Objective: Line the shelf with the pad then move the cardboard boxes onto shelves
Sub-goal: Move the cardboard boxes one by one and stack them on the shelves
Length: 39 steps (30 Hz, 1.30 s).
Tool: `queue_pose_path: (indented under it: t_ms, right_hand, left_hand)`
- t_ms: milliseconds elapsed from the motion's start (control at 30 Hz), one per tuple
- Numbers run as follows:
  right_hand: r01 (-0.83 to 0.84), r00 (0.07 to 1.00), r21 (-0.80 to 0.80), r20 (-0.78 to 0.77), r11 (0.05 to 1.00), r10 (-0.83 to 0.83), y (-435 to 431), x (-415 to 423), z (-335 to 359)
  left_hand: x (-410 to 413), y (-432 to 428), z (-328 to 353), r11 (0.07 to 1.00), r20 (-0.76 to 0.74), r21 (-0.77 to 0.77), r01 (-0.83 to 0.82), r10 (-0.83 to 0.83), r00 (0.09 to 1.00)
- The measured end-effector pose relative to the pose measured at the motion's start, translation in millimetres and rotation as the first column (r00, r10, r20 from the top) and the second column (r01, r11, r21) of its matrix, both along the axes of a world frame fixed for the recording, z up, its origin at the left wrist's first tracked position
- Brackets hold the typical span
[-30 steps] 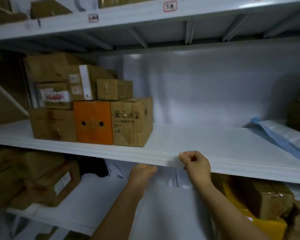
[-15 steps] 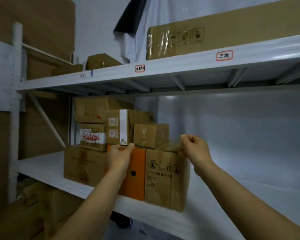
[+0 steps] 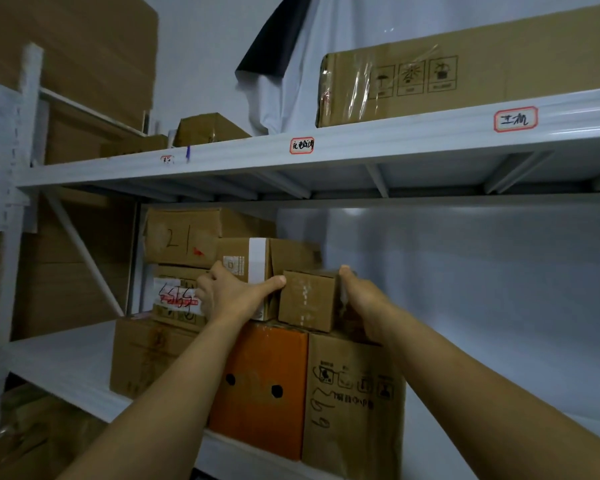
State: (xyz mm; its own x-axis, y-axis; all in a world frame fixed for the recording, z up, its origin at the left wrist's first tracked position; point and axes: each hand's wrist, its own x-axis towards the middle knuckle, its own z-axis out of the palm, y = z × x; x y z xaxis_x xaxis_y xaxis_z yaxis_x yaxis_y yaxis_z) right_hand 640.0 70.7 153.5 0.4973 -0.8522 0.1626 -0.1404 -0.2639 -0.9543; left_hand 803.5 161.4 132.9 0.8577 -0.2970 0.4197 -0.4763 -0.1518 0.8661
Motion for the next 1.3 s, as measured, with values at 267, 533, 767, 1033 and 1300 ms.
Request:
queue_pose_path:
  t_ms: [267,533,767,1033,1300]
  right_hand:
    - [-0.015,0.999,0.1,0.051,0.995,0.01,-1.4,11.4,3.7]
    - [0.048,0.978,0.191,0.188,0.98,-0.085,-23.0,-4.8,10.4]
    - [-0.039,0.945,0.205,0.325,0.978,-0.031,-30.9,-23.8,7.6]
    - [-0.136,0.84,0.033,0.535,0.99,0.097,-35.9,-58.7,7.4]
    - [-0.367,0.662,0.149,0.735,0.918,0.146,-21.5,-95.4,-15.7]
  left_hand:
    - [1.4,-7.4,4.9,0.998,0.035,0.055,-0.025,0.023,0.999]
    - [-6.3,-12.2,18.9,0.938,-0.151,-0.252,0.239,-0.282,0.948]
    - [-34.1,-2.5,31.7,0.681,-0.271,-0.563,0.468,-0.687,0.674]
    - [-71.4,11.8,43.9,0.542,-0.144,-0.579,0.61,-0.804,0.577]
    - [-86.8,27.0,26.1,0.381,-0.07,-0.716,0.585,-0.873,0.482]
